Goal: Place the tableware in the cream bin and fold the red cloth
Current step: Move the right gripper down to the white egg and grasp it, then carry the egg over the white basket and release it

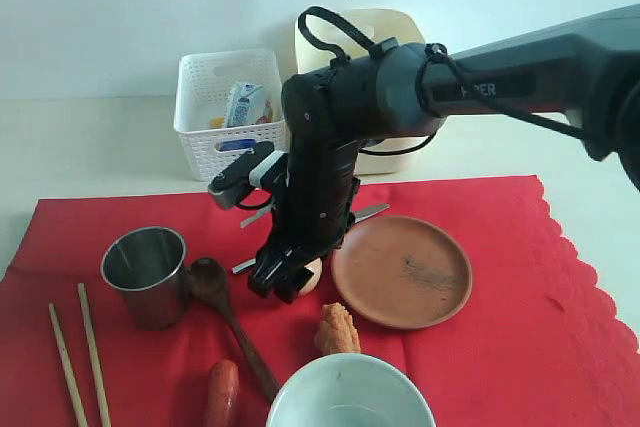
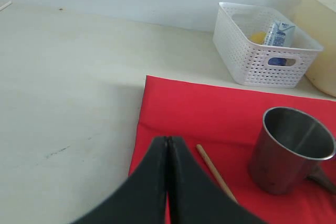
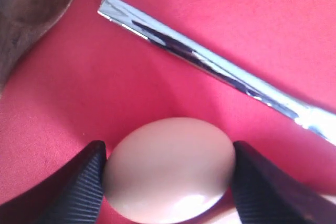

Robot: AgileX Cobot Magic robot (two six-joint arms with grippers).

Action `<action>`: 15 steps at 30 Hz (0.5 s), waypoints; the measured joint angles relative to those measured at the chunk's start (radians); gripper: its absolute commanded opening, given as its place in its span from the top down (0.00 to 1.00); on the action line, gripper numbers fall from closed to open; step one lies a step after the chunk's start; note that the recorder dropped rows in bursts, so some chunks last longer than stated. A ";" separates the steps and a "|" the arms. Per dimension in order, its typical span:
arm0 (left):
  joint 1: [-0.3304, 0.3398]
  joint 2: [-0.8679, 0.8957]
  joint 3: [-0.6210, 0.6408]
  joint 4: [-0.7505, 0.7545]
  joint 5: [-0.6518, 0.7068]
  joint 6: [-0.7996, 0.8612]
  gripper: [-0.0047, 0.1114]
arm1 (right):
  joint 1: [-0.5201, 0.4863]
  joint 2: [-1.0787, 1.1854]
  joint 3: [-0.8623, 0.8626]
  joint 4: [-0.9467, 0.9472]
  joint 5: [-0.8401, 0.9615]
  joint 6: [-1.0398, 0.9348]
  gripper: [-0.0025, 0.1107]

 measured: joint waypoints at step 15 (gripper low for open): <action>0.000 0.000 0.000 0.000 0.000 0.000 0.96 | 0.000 -0.091 -0.073 0.034 0.019 -0.004 0.98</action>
